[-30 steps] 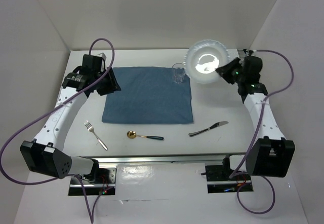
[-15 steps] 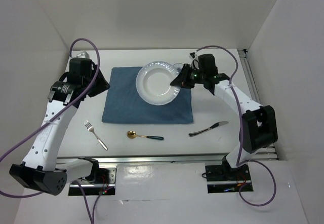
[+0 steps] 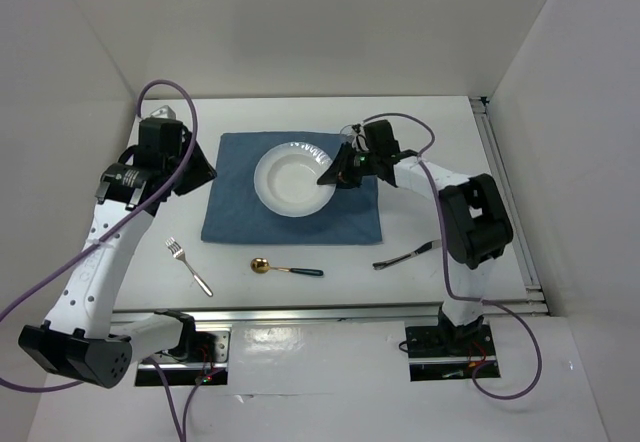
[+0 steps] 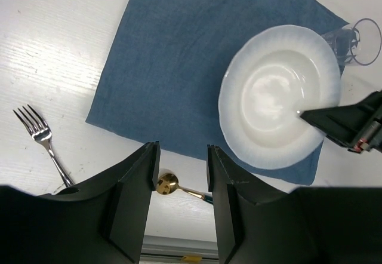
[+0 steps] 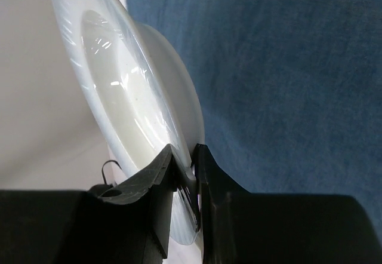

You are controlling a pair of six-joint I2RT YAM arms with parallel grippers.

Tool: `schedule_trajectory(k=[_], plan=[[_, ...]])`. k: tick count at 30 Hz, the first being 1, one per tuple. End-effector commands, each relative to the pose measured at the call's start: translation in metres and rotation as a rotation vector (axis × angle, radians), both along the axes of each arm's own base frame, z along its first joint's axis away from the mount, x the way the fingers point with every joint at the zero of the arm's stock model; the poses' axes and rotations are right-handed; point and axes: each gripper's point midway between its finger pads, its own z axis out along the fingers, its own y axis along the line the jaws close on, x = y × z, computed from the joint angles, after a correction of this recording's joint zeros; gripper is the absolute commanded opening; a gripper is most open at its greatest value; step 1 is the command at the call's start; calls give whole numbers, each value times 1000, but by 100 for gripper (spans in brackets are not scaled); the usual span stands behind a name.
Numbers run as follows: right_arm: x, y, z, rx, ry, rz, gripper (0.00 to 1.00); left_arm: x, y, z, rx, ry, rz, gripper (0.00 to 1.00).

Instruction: Set the dinner table for one person

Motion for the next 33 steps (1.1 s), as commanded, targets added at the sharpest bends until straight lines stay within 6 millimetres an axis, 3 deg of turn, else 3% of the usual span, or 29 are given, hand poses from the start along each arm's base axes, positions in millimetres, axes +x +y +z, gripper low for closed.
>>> schedule_trajectory(k=[1, 2, 3, 7, 13, 14, 17, 19, 20, 21, 24, 26, 31, 32, 33], plan=[[24, 39, 56, 141, -120, 28, 0, 0, 3, 3, -7, -17, 20, 54], [30, 41, 39, 98, -96, 3, 0, -1, 3, -1, -5, -6, 20, 54], [34, 41, 45, 100, -113, -6, 0, -1, 3, -1, -5, -6, 20, 54], [40, 49, 10, 76, -37, -21, 0, -2, 2, -5, -2, 6, 8, 54], [46, 52, -16, 53, -4, -73, 0, -4, -5, -13, -29, 14, -23, 54], [46, 50, -29, 28, 30, -82, 0, -5, -7, -21, -26, 29, -39, 54], [45, 50, -37, -4, 48, -100, 2, -5, -7, -45, -15, 98, -38, 54], [47, 48, -39, -28, 40, -106, 37, -6, -7, -63, -5, 159, -37, 54], [40, 50, -41, -36, 53, -97, 50, -11, -8, -74, -7, 189, -44, 54], [44, 47, -37, -51, 26, -111, 74, -11, -8, -82, -3, 215, -43, 54], [39, 40, -24, -78, -8, -104, 97, -16, -6, -99, 8, 283, -56, 54], [31, 41, -7, -84, -43, -78, 100, -19, 13, -110, 51, 329, 8, 59], [4, 33, 30, -156, -125, -63, 100, -46, 60, -137, 31, 468, 267, 56], [-7, 30, 25, -174, -115, -62, 100, -59, 65, -150, 25, 504, 294, 56], [-12, 27, 29, -187, -131, -78, 100, -62, 70, -149, 17, 480, 315, 56]])
